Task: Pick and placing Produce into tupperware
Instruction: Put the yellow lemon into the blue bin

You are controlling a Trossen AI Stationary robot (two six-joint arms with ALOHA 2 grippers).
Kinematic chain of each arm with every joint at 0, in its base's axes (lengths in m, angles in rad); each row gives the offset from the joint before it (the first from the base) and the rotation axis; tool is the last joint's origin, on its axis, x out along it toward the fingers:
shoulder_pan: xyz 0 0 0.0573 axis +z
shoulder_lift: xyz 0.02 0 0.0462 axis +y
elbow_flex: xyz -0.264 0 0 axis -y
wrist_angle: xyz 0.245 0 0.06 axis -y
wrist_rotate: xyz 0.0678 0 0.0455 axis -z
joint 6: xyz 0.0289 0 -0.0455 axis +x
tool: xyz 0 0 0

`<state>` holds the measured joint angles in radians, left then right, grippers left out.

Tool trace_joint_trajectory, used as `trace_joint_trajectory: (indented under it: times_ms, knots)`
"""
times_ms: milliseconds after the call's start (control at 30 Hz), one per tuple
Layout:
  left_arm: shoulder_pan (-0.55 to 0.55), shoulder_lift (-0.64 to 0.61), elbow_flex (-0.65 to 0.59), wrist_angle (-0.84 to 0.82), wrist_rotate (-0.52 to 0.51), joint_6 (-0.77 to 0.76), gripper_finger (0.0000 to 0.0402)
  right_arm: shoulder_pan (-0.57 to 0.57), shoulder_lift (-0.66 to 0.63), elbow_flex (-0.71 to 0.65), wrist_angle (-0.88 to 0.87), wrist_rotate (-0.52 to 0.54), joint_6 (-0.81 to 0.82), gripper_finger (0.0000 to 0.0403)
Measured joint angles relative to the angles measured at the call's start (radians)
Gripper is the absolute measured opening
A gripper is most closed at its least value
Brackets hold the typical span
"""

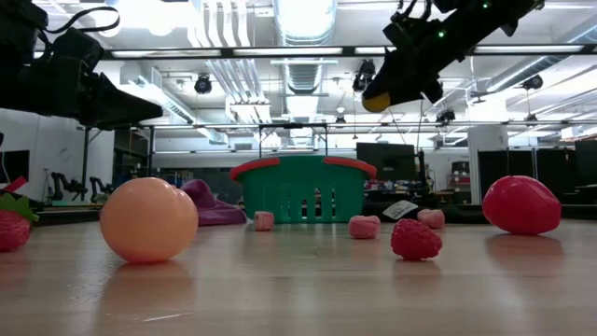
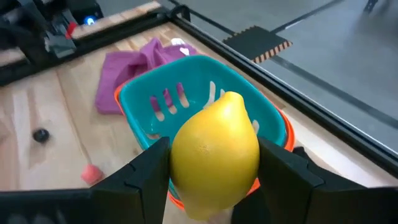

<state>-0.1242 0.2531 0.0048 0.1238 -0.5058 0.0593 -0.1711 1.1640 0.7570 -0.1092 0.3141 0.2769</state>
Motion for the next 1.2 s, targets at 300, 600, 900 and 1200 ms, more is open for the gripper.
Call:
trace_joint_trajectory:
  times_ms: [300,600,900,1200]
  knots:
    - [0.000,0.000,0.000,0.000,0.000,0.000,0.0105,-0.002,0.110,0.129,0.002,0.000,-0.091,0.0196]
    - [0.000,0.000,0.000,0.000,0.000,0.000,0.0105,-0.027,0.272,0.328,-0.081,-0.008,-0.181,0.0196]
    - [0.000,0.002,0.000,-0.001,0.000,0.000,0.0105,-0.074,0.440,0.506,-0.200,-0.008,-0.176,0.0196]
    - [0.000,0.003,0.000,-0.004,0.000,0.000,0.0105,-0.114,0.546,0.607,-0.295,-0.011,-0.173,0.0196]
